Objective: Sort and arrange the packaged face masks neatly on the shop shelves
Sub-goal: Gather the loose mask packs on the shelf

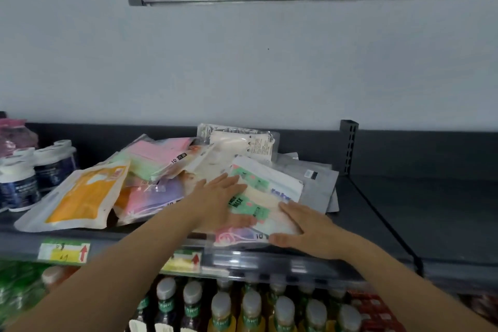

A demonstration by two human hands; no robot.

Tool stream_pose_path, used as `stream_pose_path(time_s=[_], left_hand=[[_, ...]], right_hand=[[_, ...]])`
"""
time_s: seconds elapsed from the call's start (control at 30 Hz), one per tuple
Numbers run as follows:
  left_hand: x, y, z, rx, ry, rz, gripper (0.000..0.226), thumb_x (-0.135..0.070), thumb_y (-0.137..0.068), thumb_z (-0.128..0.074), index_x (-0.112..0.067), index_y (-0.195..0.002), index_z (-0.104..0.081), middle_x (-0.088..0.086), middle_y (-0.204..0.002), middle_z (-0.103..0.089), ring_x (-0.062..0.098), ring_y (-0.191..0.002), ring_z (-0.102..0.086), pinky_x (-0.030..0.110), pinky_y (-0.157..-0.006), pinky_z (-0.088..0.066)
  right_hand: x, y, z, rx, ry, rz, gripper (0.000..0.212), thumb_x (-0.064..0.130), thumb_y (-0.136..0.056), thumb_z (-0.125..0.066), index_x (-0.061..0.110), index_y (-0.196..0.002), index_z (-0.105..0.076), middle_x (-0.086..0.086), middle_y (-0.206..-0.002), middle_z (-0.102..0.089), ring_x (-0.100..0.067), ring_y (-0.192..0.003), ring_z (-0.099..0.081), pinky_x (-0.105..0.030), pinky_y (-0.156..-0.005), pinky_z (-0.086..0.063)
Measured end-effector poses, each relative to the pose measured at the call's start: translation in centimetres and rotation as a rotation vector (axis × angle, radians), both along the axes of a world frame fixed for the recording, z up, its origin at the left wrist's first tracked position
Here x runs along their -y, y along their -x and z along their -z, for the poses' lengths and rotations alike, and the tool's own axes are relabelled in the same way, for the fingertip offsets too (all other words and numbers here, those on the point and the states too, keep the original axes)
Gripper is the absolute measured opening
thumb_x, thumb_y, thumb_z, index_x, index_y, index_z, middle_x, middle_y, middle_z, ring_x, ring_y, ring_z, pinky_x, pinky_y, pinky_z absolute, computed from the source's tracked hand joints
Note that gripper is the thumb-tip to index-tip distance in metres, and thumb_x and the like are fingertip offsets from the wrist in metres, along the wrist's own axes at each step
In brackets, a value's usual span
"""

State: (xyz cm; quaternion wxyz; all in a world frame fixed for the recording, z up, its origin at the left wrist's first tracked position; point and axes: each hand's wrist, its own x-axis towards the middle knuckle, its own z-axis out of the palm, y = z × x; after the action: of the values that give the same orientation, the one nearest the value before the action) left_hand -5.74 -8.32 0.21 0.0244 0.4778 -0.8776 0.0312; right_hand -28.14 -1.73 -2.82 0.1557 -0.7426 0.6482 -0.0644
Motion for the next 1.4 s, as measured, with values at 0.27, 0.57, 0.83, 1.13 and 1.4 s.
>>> stream_pose_path(time_s=[0.27,0.57,0.83,1.13,1.4], left_hand=[[1.6,1.7,3.4,-0.389,0.013,-0.104,0.123,-0.103,-0.035,-0.020,-0.040,-0.139,-0.037,-0.019,-0.153,-0.021,0.008,-0.141,-0.017,0.038,-0.117,-0.012],[1.1,2.0,3.5,-0.499,0.030,-0.115,0.118,-0.102,-0.038,-0.025,-0.038,-0.135,-0.044,-0.019,-0.150,-0.029,0.006,-0.138,-0.022,0.033,-0.114,-0.014],[1.3,1.9,4.1,-0.390,0.108,-0.176,0.110,-0.099,-0.048,-0.014,-0.040,-0.138,-0.039,-0.016,-0.151,-0.029,0.014,-0.136,-0.026,0.040,-0.113,-0.021],[-0.3,1.6,2.0,-0.259,0.258,-0.165,0.091,-0.095,-0.059,-0.016,-0.035,-0.111,-0.062,-0.007,-0.109,-0.059,0.013,-0.097,-0.053,0.036,-0.088,-0.043],[1.0,1.4,5.2,-0.695,0.102,0.058,0.073,-0.079,-0.077,-0.028,-0.028,-0.104,-0.073,-0.011,-0.107,-0.055,0.007,-0.106,-0.050,0.037,-0.091,-0.043]], right_hand=[[0.5,0.9,0.9,0.092,0.092,-0.019,0.102,0.084,-0.068,-0.041,0.030,-0.149,-0.009,0.008,-0.156,-0.009,-0.019,-0.141,-0.010,-0.046,-0.116,-0.013],[0.6,1.2,0.5,0.177,0.097,-0.020,0.109,0.085,-0.057,-0.040,0.033,-0.148,-0.011,0.012,-0.154,-0.010,-0.016,-0.140,-0.009,-0.046,-0.115,-0.013],[1.1,1.4,-0.5,0.118,0.076,0.044,0.092,0.067,-0.074,-0.058,0.035,-0.148,-0.013,0.011,-0.156,0.002,-0.019,-0.143,0.004,-0.053,-0.115,-0.009],[1.7,1.4,-0.7,0.084,0.520,0.188,0.056,0.036,-0.090,-0.056,0.030,-0.142,-0.035,0.002,-0.154,-0.020,-0.022,-0.140,-0.015,-0.043,-0.115,-0.018],[2.6,-1.5,0.1,0.256,0.295,0.198,0.046,0.041,-0.095,-0.040,0.033,-0.141,-0.038,0.004,-0.158,-0.007,-0.026,-0.145,0.002,-0.050,-0.117,-0.006]])
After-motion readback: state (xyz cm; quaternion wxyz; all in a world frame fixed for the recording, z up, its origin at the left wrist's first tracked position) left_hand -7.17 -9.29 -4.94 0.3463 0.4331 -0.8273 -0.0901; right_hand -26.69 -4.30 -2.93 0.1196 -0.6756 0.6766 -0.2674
